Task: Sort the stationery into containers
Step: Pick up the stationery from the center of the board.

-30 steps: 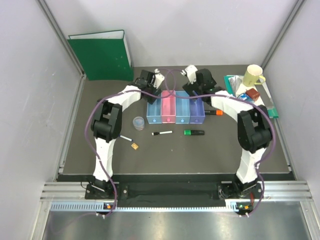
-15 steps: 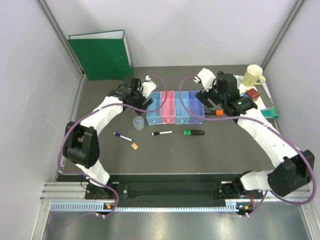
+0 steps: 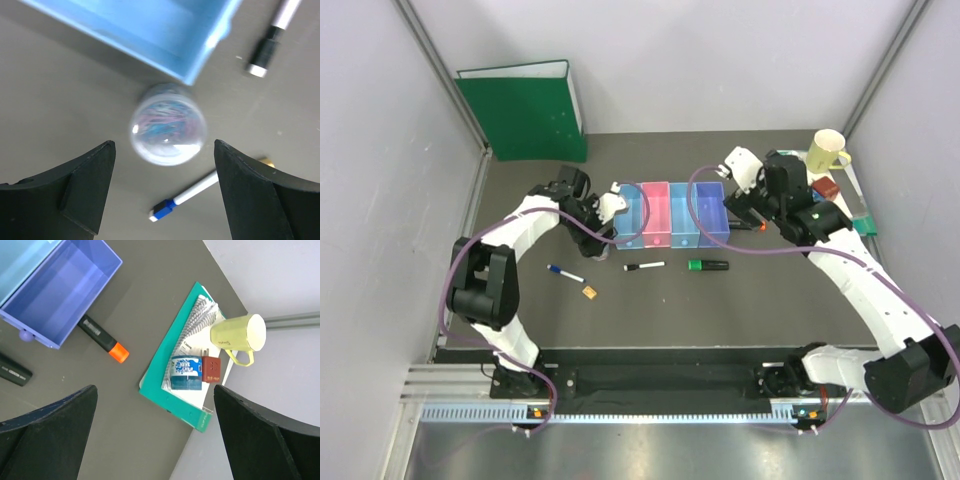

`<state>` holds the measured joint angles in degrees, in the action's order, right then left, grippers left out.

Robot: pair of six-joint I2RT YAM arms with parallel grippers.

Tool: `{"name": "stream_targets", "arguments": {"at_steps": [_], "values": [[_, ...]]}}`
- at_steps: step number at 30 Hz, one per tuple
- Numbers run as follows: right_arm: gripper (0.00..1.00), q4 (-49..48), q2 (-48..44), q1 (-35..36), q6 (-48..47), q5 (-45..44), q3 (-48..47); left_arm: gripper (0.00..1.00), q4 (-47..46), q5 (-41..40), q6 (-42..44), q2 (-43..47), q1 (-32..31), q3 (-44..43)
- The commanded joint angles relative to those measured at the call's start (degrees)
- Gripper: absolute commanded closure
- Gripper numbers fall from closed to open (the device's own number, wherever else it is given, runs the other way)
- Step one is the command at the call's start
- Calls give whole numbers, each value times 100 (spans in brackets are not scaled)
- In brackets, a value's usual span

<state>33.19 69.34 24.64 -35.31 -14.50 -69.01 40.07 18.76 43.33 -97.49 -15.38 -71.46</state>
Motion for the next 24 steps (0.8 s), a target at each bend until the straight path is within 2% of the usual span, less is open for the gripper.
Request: {"name": "stream_targets", "arguments": {"at_steps": [1,7,15,22,24], "values": [[0,38,-263,49,-72,-219,-191,16,519,663,509,11,43,-211],[0,30,-281,41,-2,-246,-209,16,-61,348,325,37,43,158],[0,21,-254,49,50,-211,-218,18,-298,312,211,-121,43,247],[0,3,-289,41,94,-185,-148,33,-457,233,140,-261,35,238],[0,-5,-307,41,112,-193,-130,42,-448,224,141,-279,35,247]]}}
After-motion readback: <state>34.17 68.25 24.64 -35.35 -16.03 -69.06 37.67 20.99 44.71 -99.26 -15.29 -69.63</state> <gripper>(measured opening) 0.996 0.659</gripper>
